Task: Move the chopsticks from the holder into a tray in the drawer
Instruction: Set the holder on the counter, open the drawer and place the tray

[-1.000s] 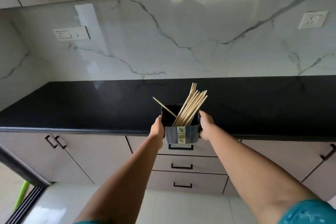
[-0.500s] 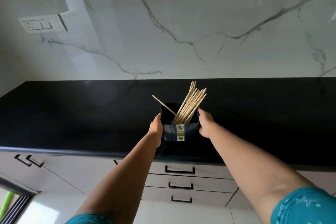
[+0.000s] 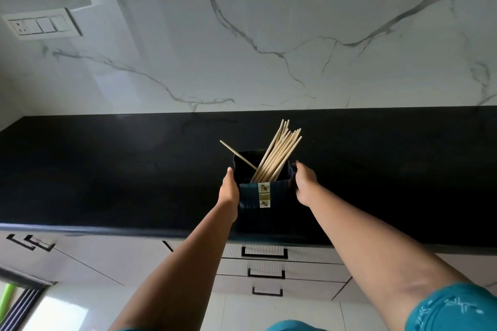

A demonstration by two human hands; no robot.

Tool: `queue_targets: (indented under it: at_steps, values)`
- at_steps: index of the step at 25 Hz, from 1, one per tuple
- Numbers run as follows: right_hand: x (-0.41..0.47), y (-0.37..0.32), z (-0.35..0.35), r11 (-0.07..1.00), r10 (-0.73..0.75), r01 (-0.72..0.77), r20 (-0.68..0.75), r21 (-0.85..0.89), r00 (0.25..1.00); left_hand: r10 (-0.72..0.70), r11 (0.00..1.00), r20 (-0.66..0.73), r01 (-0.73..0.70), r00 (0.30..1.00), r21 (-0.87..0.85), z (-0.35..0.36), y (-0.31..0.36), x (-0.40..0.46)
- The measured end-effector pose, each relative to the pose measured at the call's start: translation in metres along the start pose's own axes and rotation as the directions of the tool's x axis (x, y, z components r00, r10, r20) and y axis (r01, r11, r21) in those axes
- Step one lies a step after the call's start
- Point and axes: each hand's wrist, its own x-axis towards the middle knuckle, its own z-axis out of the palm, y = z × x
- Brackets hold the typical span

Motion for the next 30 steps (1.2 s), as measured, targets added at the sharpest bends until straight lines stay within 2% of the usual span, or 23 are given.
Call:
queue_targets:
  at_steps: [1,3,5,8,11,13,16,19,21,23,26,28,30]
  values:
    - [-0.002,0.005,-0.005,0.999,-0.037,0.036,-0.044,-0.02,0.998,0.051,0.998,-0.033,-0.049,0.998,0.05,-0.001,-0.004,-0.003]
    - [-0.007,0.018,-0.016,0.988,-0.138,0.128,-0.134,-0.081,0.981,0.244,0.958,-0.125,-0.219,0.962,0.184,-0.005,-0.018,-0.013]
    - [-0.018,0.037,-0.028,0.967,-0.233,0.205,-0.198,-0.149,0.952,0.475,0.851,-0.164,-0.403,0.865,0.337,-0.013,-0.039,-0.03]
    - [-0.042,0.071,-0.038,0.937,-0.319,0.27,-0.225,-0.224,0.921,0.691,0.62,-0.037,-0.565,0.722,0.544,-0.026,-0.073,-0.055]
    - [-0.071,0.109,-0.04,0.877,-0.421,0.339,-0.203,-0.341,0.884,0.769,0.286,0.233,-0.646,0.595,0.707,-0.042,-0.11,-0.071]
    - [-0.088,0.139,-0.041,0.806,-0.502,0.399,-0.148,-0.437,0.852,0.687,0.151,0.416,-0.678,0.596,0.72,-0.053,-0.137,-0.076]
    - [-0.093,0.184,-0.044,0.671,-0.525,0.397,-0.023,-0.626,0.851,0.426,0.11,0.563,-0.658,0.708,0.745,-0.067,-0.169,-0.071]
    - [-0.079,0.21,-0.044,0.504,-0.44,0.374,0.142,-0.779,0.887,0.228,0.069,0.571,-0.598,0.789,0.799,-0.072,-0.182,-0.053]
    - [-0.065,0.217,-0.039,0.327,-0.357,0.385,0.264,-0.863,0.896,0.186,0.018,0.56,-0.573,0.807,0.819,-0.07,-0.185,-0.038]
    - [-0.051,0.22,-0.032,0.151,-0.297,0.383,0.328,-0.911,0.897,0.126,-0.057,0.581,-0.578,0.804,0.814,-0.065,-0.185,-0.022]
    - [-0.038,0.23,-0.031,-0.111,-0.247,0.419,0.433,-0.901,0.867,0.016,-0.166,0.552,-0.543,0.833,0.823,-0.058,-0.188,-0.009]
    - [-0.036,0.239,-0.033,-0.148,-0.233,0.419,0.444,-0.896,0.865,-0.042,-0.293,0.546,-0.533,0.837,0.794,-0.058,-0.187,-0.004]
    - [-0.032,0.237,-0.028,-0.133,-0.229,0.378,0.399,-0.916,0.888,-0.046,-0.36,0.538,-0.517,0.842,0.777,-0.055,-0.186,-0.002]
